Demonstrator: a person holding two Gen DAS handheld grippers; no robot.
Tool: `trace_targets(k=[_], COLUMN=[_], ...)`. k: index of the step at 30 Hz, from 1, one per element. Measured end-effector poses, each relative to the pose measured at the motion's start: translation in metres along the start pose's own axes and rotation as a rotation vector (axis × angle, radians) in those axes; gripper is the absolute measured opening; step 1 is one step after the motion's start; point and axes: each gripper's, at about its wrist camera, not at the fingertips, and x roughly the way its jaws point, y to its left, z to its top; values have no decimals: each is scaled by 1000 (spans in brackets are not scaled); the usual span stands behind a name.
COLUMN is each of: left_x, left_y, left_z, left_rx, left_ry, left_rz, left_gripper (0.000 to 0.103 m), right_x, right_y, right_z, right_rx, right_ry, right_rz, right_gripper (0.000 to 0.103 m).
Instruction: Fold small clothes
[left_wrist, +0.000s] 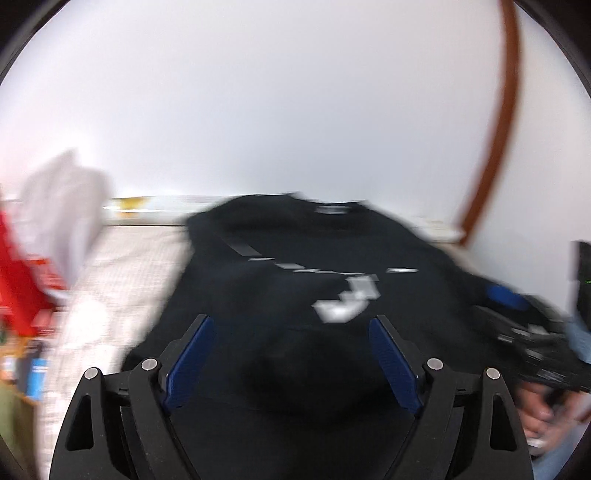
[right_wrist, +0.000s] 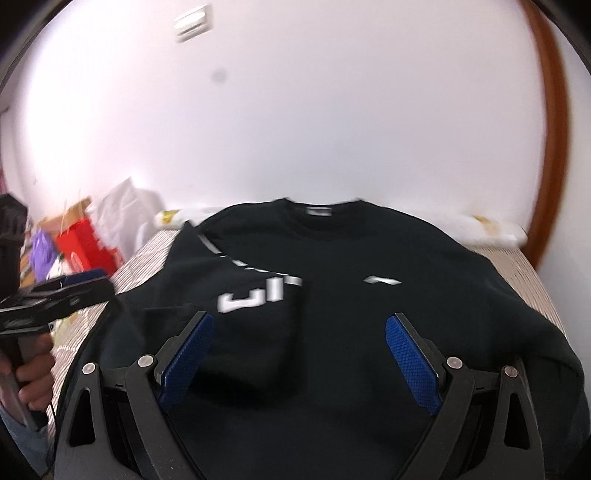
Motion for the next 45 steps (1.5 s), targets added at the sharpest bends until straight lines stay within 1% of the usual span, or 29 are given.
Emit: trace_targets(k=[1, 2, 4, 6, 8, 10, 11, 12, 14, 15, 18, 19, 20, 22, 23, 24, 25, 27, 28, 30, 32, 36, 37, 40, 42, 45], left_x=[3, 5, 10, 15, 22, 29, 33, 36, 43, 47, 58, 60, 62, 69, 71, 75, 76, 78, 79, 80, 83, 84, 84, 84, 81, 75], left_y=[10, 19, 35, 49, 64, 71, 73, 77, 78, 83, 86, 86, 84, 81, 80, 78, 77, 77, 79, 82, 86, 85, 84, 85, 87, 90], left_z=[-2, -4, -7, -9, -14, -16, -16, -17, -20, -21, -27, -29, -30, -32, -33, -34, -34, -34, -34, -34, -34, -34, -34, -34, -34, -34], left_rx=[8, 13, 4, -31, -87, -115, -124, -137, -157, -169, -176, -169, -161, -143, -132, -117, -109, -109, -114, -132, -146, -141, -139, -146, -159, -189], left_ry=[-4, -8, -16, -21, 13, 34, 42, 55, 55, 71, 96, 100, 103, 121, 131, 141, 147, 156, 158, 168, 175, 177, 177, 170, 154, 126], left_rz=[57, 97, 133, 131, 105, 87, 88, 103, 122, 141, 161, 173, 182, 200, 209, 224, 232, 237, 235, 230, 230, 236, 238, 232, 221, 202], left_gripper=[85, 85, 85, 85, 85, 85, 85, 85, 85, 85, 85, 85, 85, 85, 85, 85, 85, 85, 85, 86, 86, 87, 87, 87, 87, 87], right_x=[6, 12, 30, 44, 55, 67, 75, 81, 84, 87, 99, 102, 105, 105, 103, 101, 100, 96, 94, 87, 78, 57, 54, 43, 37, 29], right_y=[11, 21, 44, 63, 77, 88, 92, 95, 99, 102, 107, 108, 109, 108, 108, 108, 108, 103, 99, 87, 75, 32, 23, -16, -40, -65], right_z=[0, 0, -4, -11, -19, -30, -36, -39, -43, -47, -56, -56, -56, -57, -58, -58, -57, -55, -53, -49, -43, -28, -27, -23, -23, -24], right_rx=[-19, -32, -59, -79, -100, -122, -129, -129, -136, -156, -186, -189, -194, -192, -192, -191, -188, -187, -178, -146, -117, -3, 19, 119, 195, 261], right_ry=[9, 21, 58, 82, 93, 110, 133, 155, 170, 178, 211, 222, 234, 229, 220, 212, 202, 177, 169, 130, 87, 10, -3, -36, -47, -64], right_rz=[6, 12, 46, 81, 116, 147, 157, 151, 158, 142, 95, 89, 83, 112, 126, 141, 147, 115, 120, 126, 107, 30, 10, -82, -108, -140], right_gripper=[93, 93, 93, 93, 93, 93, 93, 93, 94, 93, 93, 91, 88, 66, 58, 37, 26, 12, 10, 9, 9, 9, 9, 9, 8, 8])
